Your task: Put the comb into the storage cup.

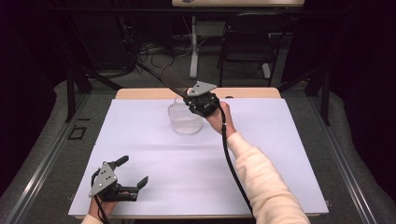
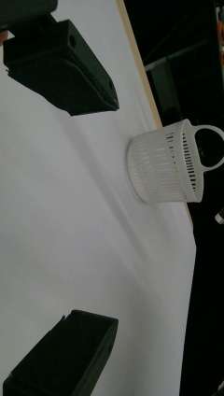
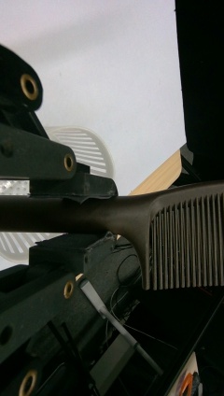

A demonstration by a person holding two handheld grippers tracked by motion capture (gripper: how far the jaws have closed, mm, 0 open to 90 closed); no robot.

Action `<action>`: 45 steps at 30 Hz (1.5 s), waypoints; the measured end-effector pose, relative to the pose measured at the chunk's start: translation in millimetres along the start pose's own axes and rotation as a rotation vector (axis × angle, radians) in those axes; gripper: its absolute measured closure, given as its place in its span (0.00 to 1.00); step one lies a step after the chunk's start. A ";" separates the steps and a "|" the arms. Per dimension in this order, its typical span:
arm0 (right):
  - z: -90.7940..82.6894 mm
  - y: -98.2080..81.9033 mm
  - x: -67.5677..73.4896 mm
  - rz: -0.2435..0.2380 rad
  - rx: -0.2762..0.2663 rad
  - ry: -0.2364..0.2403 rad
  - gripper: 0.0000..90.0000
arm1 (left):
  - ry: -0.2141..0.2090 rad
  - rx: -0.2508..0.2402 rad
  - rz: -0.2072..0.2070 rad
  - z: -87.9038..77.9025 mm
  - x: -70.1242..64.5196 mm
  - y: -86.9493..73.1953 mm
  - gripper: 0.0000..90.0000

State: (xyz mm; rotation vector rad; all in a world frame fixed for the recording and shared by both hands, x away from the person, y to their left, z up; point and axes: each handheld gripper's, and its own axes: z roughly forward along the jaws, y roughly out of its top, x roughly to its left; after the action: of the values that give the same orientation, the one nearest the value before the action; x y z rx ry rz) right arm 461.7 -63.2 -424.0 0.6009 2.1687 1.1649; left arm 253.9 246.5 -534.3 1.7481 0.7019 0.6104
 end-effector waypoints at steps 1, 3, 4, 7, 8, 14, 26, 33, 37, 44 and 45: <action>0.3 -0.2 -0.5 -0.003 -0.003 -0.001 0.81 | 0.000 0.000 0.000 0.0 0.1 0.0 0.00; 1.0 -0.6 -1.4 -0.013 -0.007 -0.003 0.81 | 0.000 0.000 0.000 0.1 0.3 -0.1 0.00; 1.4 -0.9 -1.8 -0.014 -0.008 -0.003 0.81 | -0.001 0.000 0.000 0.2 0.3 -0.1 0.00; 3.2 -1.8 -2.6 -0.017 -0.008 -0.004 0.81 | -0.002 0.000 0.000 0.3 0.2 0.0 0.00; 4.0 -2.1 -2.8 -0.018 -0.010 -0.001 0.81 | -0.002 -0.001 -0.001 0.3 0.2 0.0 0.00; 7.4 -1.9 -3.5 -0.038 -0.018 0.000 0.81 | -0.003 -0.001 -0.001 0.3 0.6 -0.1 0.00; 13.7 -3.5 -6.2 -0.061 -0.039 0.006 0.81 | -0.006 -0.003 -0.003 0.4 0.7 0.1 0.00; 15.6 -3.9 -7.7 -0.069 -0.065 0.000 0.81 | -0.005 -0.004 -0.005 0.4 0.6 0.1 0.00; 17.3 -3.5 -8.0 -0.074 -0.068 -0.006 0.81 | -0.004 -0.004 -0.003 0.3 0.4 0.1 0.00; 21.3 -2.5 -6.5 -0.095 -0.078 -0.007 0.81 | -0.003 -0.003 -0.002 0.2 0.1 0.2 0.00; 22.2 -2.5 -5.7 -0.099 -0.078 -0.008 0.81 | -0.003 -0.003 -0.002 0.1 0.2 0.2 0.00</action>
State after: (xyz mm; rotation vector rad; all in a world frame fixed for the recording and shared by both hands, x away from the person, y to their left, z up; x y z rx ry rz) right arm 480.7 -55.2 -434.1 0.4587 2.1107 1.1863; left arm 254.1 246.5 -534.1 1.7447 0.7001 0.6074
